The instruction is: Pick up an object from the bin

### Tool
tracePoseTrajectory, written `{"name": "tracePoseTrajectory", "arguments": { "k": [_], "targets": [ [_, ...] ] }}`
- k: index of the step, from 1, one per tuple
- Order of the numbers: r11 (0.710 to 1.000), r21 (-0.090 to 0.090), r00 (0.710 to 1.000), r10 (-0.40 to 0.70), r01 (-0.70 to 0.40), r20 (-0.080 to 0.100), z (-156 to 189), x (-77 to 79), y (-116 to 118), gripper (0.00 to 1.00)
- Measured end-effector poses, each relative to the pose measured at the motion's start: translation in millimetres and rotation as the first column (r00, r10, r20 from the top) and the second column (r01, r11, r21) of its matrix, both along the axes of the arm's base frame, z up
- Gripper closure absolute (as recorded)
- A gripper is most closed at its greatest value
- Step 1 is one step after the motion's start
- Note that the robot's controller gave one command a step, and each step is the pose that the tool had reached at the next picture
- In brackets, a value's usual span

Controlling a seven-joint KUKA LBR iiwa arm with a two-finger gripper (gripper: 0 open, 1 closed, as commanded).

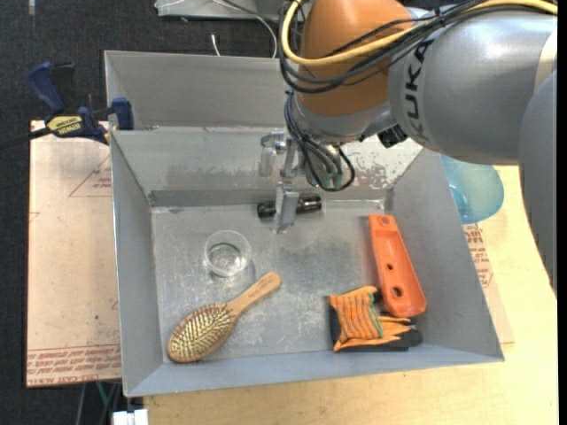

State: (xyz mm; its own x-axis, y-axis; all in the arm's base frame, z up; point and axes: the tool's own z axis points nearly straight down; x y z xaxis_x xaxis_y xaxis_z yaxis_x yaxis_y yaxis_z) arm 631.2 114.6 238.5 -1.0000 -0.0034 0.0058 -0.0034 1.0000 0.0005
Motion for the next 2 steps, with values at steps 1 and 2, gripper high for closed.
{"name": "tracePoseTrajectory", "arguments": {
  "k": [1, 2],
  "targets": [
    [1.0, 0.001, 1.0, -0.003, 0.003, 0.008, 6, 1.2, -1, 0.0],
    [0.98, 0.001, 0.98, 0.2, -0.2, 0.008, -108, -57.2, 33, 0.0]
  ]
}}
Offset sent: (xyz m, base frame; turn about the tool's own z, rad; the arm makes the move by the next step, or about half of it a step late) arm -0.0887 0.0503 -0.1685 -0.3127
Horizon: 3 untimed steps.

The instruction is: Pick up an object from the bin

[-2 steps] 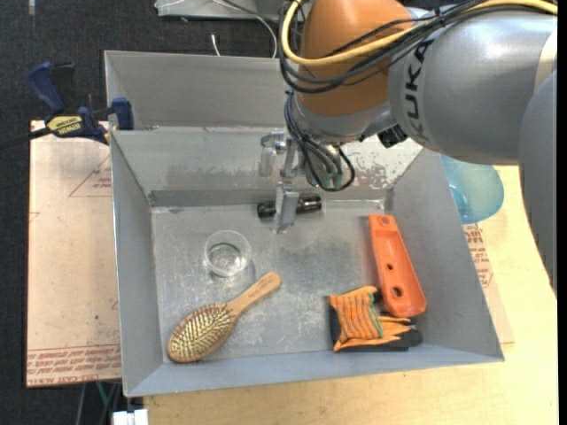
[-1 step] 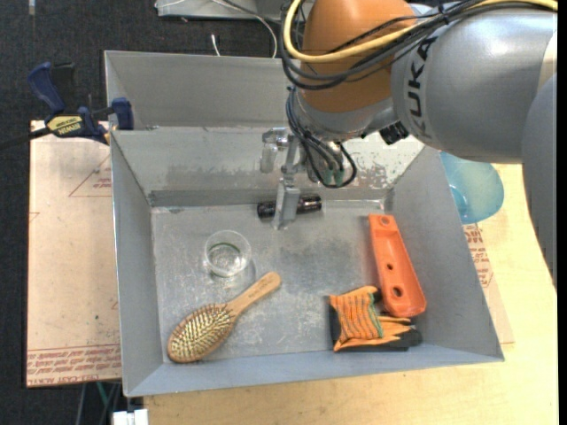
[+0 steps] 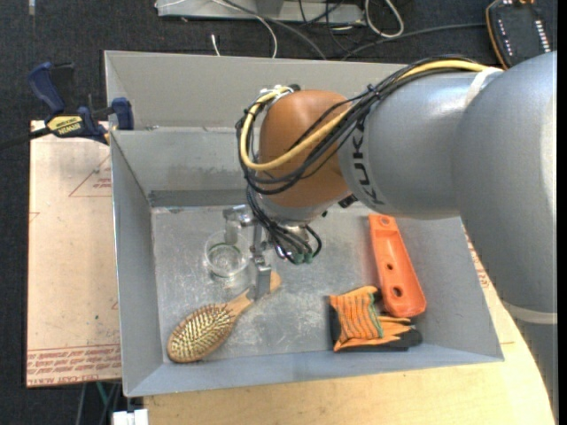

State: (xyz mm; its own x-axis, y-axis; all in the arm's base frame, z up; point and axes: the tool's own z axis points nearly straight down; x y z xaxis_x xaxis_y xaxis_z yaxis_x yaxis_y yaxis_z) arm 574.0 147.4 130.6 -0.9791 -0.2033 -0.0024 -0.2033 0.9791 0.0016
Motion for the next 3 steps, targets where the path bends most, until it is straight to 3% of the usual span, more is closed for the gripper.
{"name": "tracePoseTrajectory", "arguments": {
  "k": [1, 2, 3],
  "targets": [
    [0.999, 0.0, 0.999, 0.039, -0.039, 0.008, 23, -2.4, 8, 0.0],
    [0.948, 0.003, 0.948, 0.318, -0.318, -0.008, -16, -41.2, 19, 0.0],
    [0.956, 0.0, 0.956, 0.293, -0.293, 0.013, -61, -30.1, 5, 0.0]
  ]
}}
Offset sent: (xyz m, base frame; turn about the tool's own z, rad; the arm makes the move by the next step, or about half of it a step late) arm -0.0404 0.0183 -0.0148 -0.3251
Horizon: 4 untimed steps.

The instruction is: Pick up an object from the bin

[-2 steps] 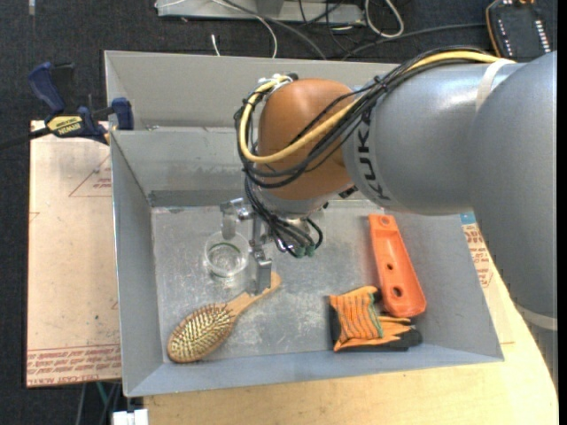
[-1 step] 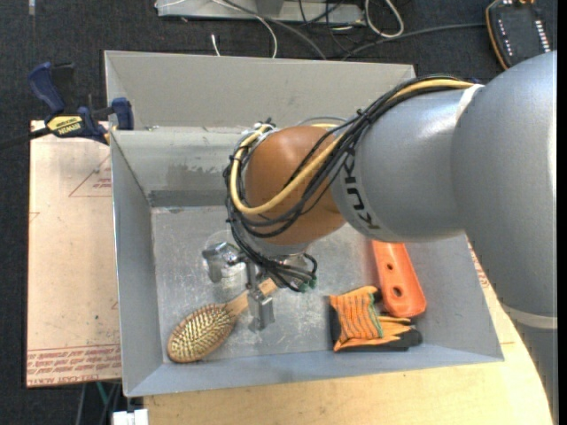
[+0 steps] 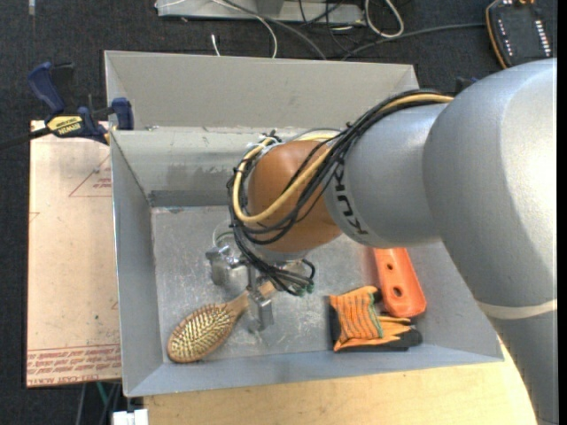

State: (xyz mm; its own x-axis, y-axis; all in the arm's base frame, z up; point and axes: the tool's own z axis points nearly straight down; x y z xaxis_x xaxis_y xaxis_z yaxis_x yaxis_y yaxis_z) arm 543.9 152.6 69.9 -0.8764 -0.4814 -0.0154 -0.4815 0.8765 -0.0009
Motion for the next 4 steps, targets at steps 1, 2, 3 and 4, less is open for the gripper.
{"name": "tracePoseTrajectory", "arguments": {
  "k": [1, 2, 3, 4],
  "targets": [
    [0.958, 0.001, 0.958, 0.285, -0.285, -0.003, 1, -15.5, 28, 1.0],
    [0.958, 0.001, 0.958, 0.285, -0.285, -0.003, 1, -15.6, 28, 1.0],
    [0.959, 0.001, 0.959, 0.284, -0.284, -0.004, 11, -15.9, 28, 1.0],
    [0.959, 0.001, 0.959, 0.282, -0.282, -0.005, 40, -16.3, 28, 1.0]
  ]
}}
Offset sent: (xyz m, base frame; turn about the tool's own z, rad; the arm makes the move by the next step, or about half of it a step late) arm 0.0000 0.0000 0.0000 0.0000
